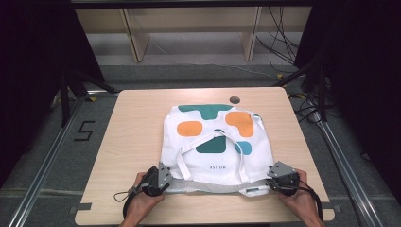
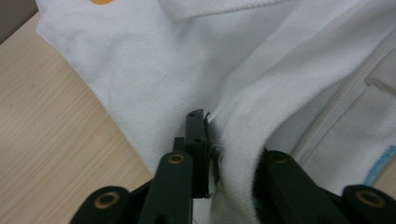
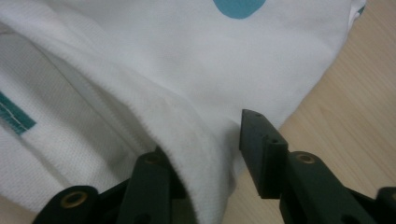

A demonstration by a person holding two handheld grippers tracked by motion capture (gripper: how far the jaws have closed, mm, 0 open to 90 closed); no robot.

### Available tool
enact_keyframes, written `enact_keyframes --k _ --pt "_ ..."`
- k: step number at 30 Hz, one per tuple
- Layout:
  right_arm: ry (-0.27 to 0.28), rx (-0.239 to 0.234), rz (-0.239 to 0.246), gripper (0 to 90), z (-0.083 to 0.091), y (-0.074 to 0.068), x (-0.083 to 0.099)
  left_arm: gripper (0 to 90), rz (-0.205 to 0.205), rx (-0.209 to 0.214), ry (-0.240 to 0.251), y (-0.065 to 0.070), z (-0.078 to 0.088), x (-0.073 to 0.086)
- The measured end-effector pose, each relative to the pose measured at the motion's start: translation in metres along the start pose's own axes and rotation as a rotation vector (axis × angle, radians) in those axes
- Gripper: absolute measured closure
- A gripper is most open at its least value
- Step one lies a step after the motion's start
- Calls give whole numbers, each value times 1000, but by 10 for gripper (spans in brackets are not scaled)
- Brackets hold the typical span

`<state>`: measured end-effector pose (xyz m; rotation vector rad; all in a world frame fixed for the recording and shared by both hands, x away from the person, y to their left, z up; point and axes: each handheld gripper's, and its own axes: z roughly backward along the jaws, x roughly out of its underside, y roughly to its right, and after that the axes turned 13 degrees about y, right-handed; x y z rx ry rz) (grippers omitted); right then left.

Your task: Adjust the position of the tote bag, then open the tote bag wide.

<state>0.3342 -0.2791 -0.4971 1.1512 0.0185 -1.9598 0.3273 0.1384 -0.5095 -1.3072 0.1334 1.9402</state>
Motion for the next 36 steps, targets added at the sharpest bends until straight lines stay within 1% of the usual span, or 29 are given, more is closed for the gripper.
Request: enact_keyframes --k 1,2,3,4,6,7,8,9,10,11,12,13,14,15,16,17,20,22,23,24,25,26,28,29,30,31,33,35,36 --pt "0 0 0 678 0 0 0 822 0 0 0 0 0 0" --pt "8 3 5 719 2 0 0 832 -2 6 8 -1 1 0" --pt "4 1 -7 734 4 0 0 837 -3 11 5 -1 3 -1" --pt "17 3 9 752 4 1 -1 840 -5 9 16 -2 4 -1" --pt "32 5 2 772 7 2 -2 848 -2 0 26 -1 8 -3" --pt "38 9 4 783 9 2 -2 851 -7 -8 39 0 11 -4" --pt "50 7 12 801 10 3 -3 854 -23 -15 49 0 12 -6" --pt "63 23 -2 811 13 2 -4 854 -30 -14 53 0 14 -8" --pt "86 40 3 819 15 2 -6 855 -4 -20 78 0 15 -9" --pt "111 59 -2 826 19 3 -7 856 8 -21 92 0 15 -10" --pt "125 64 -3 834 21 4 -8 857 -3 -11 86 -2 18 -11" --pt "142 72 -15 839 23 5 -10 857 -4 -18 97 -3 19 -11" --pt "158 76 -25 843 24 6 -11 857 24 -14 118 -3 21 -12" --pt "167 81 -30 846 25 6 -11 857 21 -18 124 -4 23 -14" --pt "178 90 -31 848 26 6 -12 856 33 -20 138 -4 25 -15" --pt "186 86 -26 849 26 7 -12 855 33 -26 154 -5 27 -17" --pt "211 86 -56 856 30 8 -13 854 53 -16 175 -8 33 -22" --pt "247 87 -72 863 34 12 -16 854 60 -13 188 -10 36 -25" --pt "260 83 -78 864 37 13 -18 854 70 -12 197 -11 37 -26" --pt "267 82 -94 865 40 14 -21 854 57 -16 203 -13 39 -28" --pt "286 85 -94 866 41 15 -23 855 68 -20 209 -15 41 -30" --pt "292 75 -99 866 44 16 -25 856 78 -21 211 -17 43 -32" --pt "318 77 -94 870 49 17 -30 858 74 -32 227 -21 48 -39" --pt "322 75 -96 873 51 18 -34 860 40 -29 241 -26 51 -44" --pt "332 74 -88 876 54 19 -38 860 44 -30 251 -28 53 -47" --pt "343 82 -79 879 55 20 -41 860 28 -42 261 -32 56 -52" --pt "359 89 -52 880 59 23 -50 862 33 -63 286 -37 61 -60" --pt "385 99 -41 880 64 29 -61 864 28 -82 317 -43 66 -69" --pt "402 110 -46 880 67 32 -67 864 20 -94 334 -47 70 -76"
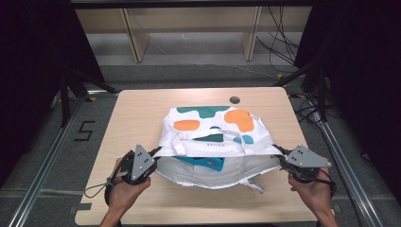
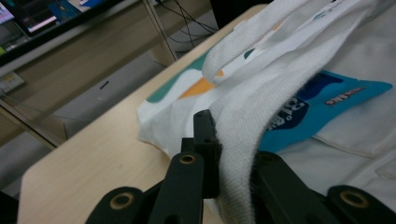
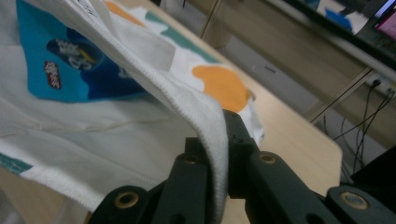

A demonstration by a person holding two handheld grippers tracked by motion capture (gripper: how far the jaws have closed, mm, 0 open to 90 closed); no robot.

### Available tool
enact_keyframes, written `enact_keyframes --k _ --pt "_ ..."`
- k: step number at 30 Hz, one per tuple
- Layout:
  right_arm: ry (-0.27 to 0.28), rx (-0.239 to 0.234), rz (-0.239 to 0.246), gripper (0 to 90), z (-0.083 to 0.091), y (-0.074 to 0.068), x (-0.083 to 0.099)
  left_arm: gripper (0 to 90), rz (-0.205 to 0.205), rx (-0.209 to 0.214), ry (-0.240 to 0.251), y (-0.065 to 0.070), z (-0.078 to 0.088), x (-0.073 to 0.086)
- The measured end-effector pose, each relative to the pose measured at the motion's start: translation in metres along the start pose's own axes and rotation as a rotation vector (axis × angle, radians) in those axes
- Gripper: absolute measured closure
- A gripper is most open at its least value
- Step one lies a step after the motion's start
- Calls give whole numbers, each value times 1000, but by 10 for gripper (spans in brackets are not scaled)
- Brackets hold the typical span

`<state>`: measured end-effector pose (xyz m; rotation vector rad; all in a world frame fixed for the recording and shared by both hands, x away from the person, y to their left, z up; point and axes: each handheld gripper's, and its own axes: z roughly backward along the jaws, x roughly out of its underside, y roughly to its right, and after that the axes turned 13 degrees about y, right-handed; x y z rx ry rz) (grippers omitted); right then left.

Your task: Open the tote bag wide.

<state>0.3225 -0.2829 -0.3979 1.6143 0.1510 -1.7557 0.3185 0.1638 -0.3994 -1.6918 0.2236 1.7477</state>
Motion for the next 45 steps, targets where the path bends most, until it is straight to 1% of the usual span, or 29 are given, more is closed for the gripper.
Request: enact_keyframes --k 3,6,10,11,12,13,15,16,18,19,20,23,24,25,26,27,28,29,30,32,33,34,35,36,38,39,41,44,45 --pt "57 20 34 880 4 11 -24 864 -3 -26 54 -8 4 -19" --pt "104 43 42 881 8 19 -44 865 -8 -43 103 -14 9 -36" --pt "162 60 54 881 16 28 -68 867 -39 -61 171 -21 19 -61" --pt "163 58 52 882 18 30 -74 867 -39 -61 171 -21 19 -61" --pt "174 50 60 882 22 32 -81 867 -34 -69 210 -25 26 -73" --pt "182 44 55 882 24 32 -86 868 -31 -74 223 -25 28 -77" --pt "199 45 72 883 29 34 -96 868 -50 -82 253 -27 35 -88" --pt "206 46 85 883 30 35 -99 868 -45 -83 276 -27 38 -93" --pt "213 41 95 883 34 39 -107 868 -40 -62 313 -30 46 -103" --pt "227 40 97 883 36 41 -111 868 -33 -54 325 -31 50 -107" --pt "237 26 69 883 38 41 -113 868 -38 -55 334 -32 52 -111" --pt "254 23 82 883 41 42 -118 868 -44 -59 356 -33 55 -117" --pt "267 29 92 884 45 43 -124 867 -33 -50 360 -36 59 -122" --pt "277 26 89 884 46 43 -126 866 -17 -48 374 -37 58 -123" --pt "287 31 94 884 47 45 -128 866 -6 -50 372 -39 57 -123" --pt "280 19 65 883 45 44 -129 865 -3 -56 356 -40 53 -121" --pt "271 20 92 884 42 46 -129 864 -2 -52 330 -41 48 -118" --pt "247 28 93 883 37 47 -126 862 -2 -52 330 -41 48 -118" --pt "219 22 76 883 30 48 -121 861 28 -46 293 -45 36 -106" --pt "205 25 57 882 19 50 -110 858 97 -39 295 -48 26 -94" --pt "196 21 25 882 14 51 -104 855 112 -40 291 -48 21 -89" --pt "191 19 11 882 9 52 -98 855 104 -41 276 -49 16 -85" --pt "184 36 11 882 4 52 -94 853 89 -44 257 -49 11 -82" --pt "170 43 12 881 0 52 -90 848 88 -51 248 -49 8 -79" --pt "179 53 -6 880 -8 52 -85 845 111 -33 230 -53 4 -72" --pt "179 57 -8 880 -10 50 -82 839 125 -12 215 -54 3 -68" --pt "173 71 -5 880 -16 47 -79 823 145 2 189 -57 2 -61" --pt "149 71 11 879 -19 44 -79 823 153 -2 165 -56 -1 -51" --pt "138 77 29 878 -20 43 -78 825 153 1 153 -55 -3 -48"
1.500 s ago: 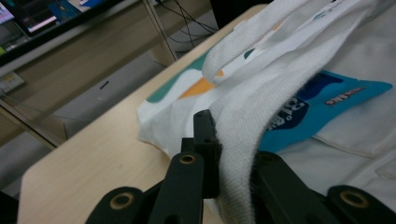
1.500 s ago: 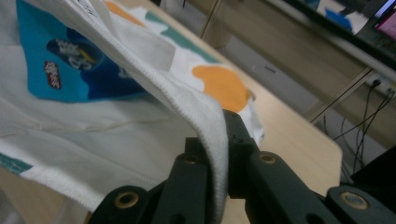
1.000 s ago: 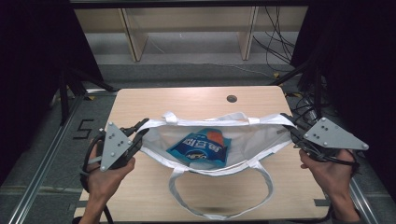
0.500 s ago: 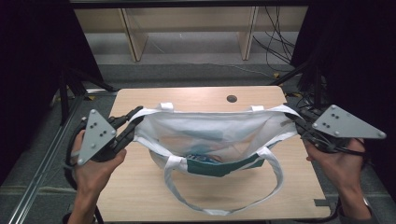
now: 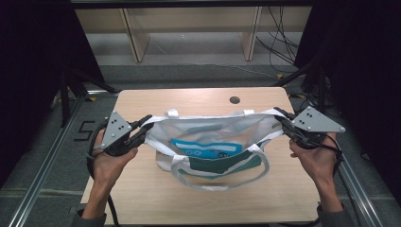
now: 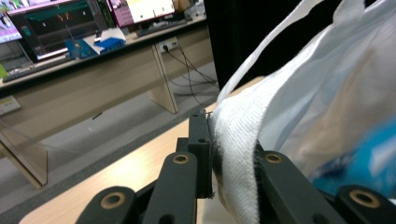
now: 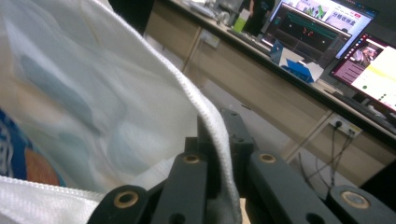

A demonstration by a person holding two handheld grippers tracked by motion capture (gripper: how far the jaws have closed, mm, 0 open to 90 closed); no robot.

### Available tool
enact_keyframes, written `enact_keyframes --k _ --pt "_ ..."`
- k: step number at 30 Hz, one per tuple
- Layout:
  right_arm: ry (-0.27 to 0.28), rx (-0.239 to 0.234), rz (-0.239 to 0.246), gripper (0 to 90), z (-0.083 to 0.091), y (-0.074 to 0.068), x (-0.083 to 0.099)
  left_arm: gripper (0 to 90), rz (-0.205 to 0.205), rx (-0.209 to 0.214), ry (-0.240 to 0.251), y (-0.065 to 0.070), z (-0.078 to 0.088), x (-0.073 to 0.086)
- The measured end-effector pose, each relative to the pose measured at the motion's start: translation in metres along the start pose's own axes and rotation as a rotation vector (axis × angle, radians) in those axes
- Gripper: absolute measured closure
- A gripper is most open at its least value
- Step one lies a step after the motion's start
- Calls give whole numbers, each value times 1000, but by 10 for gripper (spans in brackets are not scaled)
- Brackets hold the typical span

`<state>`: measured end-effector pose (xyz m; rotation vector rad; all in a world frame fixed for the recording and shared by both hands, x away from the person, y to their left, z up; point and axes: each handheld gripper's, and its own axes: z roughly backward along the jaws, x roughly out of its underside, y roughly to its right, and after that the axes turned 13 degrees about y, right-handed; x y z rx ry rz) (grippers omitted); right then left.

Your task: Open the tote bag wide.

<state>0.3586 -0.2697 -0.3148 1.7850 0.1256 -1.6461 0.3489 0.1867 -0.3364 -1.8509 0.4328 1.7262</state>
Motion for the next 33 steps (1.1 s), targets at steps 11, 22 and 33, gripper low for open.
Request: enact_keyframes --k 11,22,33 --pt "-55 -1 -13 877 -13 1 21 831 34 -9 -47 -5 -21 22" --pt "-66 -1 -79 877 -37 15 30 838 193 -37 -13 -23 -51 33" --pt "-90 10 -124 877 -42 15 34 832 269 -28 10 -28 -60 37"
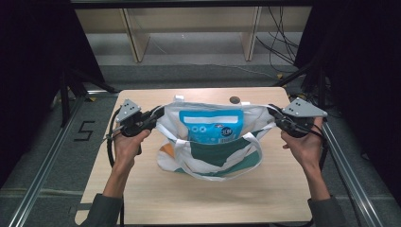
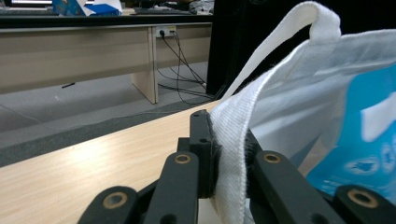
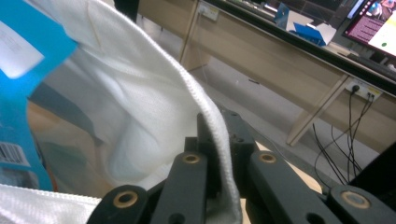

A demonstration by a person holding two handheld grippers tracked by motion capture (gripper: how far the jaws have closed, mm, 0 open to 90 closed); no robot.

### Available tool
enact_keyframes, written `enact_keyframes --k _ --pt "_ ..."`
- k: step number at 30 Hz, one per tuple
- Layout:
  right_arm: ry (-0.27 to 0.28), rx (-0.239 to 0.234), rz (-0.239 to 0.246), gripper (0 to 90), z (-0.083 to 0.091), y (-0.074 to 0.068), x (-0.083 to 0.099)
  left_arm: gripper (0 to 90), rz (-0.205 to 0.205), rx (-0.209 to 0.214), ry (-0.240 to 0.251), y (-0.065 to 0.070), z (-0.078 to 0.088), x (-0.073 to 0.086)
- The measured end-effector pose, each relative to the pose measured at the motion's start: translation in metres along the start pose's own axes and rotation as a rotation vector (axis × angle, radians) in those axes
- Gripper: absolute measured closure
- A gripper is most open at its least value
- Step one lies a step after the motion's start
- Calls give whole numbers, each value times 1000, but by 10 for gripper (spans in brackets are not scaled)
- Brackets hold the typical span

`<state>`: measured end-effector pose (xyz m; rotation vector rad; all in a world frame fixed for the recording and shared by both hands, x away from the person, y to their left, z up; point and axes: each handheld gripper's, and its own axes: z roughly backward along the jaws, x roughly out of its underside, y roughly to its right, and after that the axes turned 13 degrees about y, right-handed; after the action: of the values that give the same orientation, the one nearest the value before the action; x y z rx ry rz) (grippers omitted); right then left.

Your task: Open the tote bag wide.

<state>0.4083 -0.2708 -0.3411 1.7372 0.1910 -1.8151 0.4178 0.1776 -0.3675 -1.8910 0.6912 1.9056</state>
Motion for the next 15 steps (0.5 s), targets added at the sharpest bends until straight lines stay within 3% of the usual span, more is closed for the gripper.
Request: enact_keyframes --k 4,5,10,11,12,15 --pt "-24 8 -6 876 -2 7 9 829 -41 -3 -35 4 -4 6" --pt "-51 7 -29 876 -3 5 13 827 -37 -5 -49 3 -7 10" --pt "-134 -18 22 876 -14 0 32 832 -34 -25 -141 -4 -17 43" --pt "-134 -18 22 876 -14 0 32 834 -34 -25 -141 -4 -17 43" --pt "-159 -9 68 876 -16 -3 41 832 -33 -18 -178 -7 -18 55" --pt "-177 -34 52 873 -14 -2 49 826 -32 -5 -223 -9 -14 69"
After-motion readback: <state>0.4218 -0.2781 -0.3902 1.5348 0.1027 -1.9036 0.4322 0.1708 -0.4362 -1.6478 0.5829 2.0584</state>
